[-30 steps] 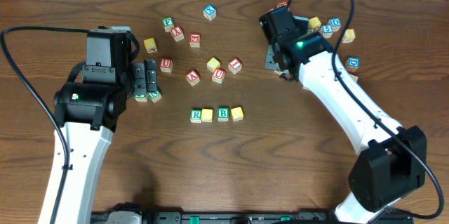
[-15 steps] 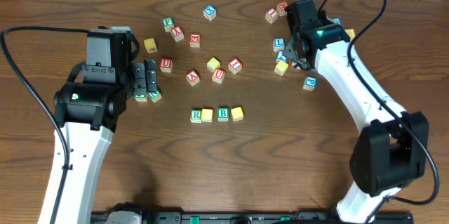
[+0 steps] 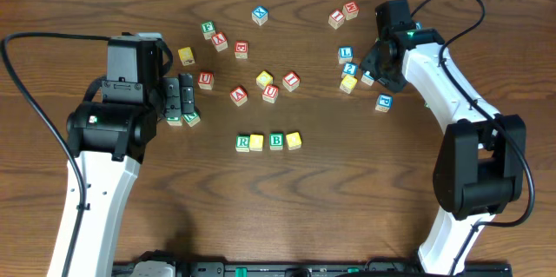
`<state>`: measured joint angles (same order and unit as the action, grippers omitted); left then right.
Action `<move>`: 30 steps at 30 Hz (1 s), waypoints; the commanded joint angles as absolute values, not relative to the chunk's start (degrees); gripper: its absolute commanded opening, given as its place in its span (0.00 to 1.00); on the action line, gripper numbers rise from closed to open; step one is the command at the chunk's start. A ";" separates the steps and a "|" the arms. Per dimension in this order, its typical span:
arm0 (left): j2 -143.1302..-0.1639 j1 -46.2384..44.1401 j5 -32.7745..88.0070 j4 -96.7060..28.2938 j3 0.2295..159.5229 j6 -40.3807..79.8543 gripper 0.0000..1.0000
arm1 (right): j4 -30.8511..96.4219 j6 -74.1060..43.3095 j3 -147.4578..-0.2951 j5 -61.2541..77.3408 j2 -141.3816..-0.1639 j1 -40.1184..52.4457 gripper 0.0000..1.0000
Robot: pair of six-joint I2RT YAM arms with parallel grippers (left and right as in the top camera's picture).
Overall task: Spell out ROBOT
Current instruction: 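Close the right gripper on the blue T block and lift it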
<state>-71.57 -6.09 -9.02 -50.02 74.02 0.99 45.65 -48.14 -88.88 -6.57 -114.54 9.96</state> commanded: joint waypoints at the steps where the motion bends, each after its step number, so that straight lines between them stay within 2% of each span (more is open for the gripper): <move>1: -71.53 -5.80 -9.54 -50.15 74.91 0.01 0.98 | 44.27 -47.07 -89.89 -7.77 -117.14 9.69 0.56; 21: -71.53 -5.80 -9.56 -50.15 74.91 0.01 0.98 | 39.90 -45.54 -89.91 -8.78 -122.21 9.80 0.55; 23: -71.53 -5.80 -9.54 -50.15 74.91 0.01 0.98 | 39.81 -45.12 -89.91 -8.86 -122.21 9.80 0.47; 26: -71.53 -5.80 -9.56 -50.15 74.91 0.01 0.98 | 39.83 -45.12 -89.91 -8.84 -122.21 9.85 0.29; 30: -71.53 -5.80 -9.54 -50.15 74.91 0.01 0.98 | 39.83 -45.10 -89.91 -8.80 -122.21 9.85 0.25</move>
<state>-71.57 -6.09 -9.02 -50.00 74.02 0.99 39.79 -45.41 -88.99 -7.57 -122.15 9.96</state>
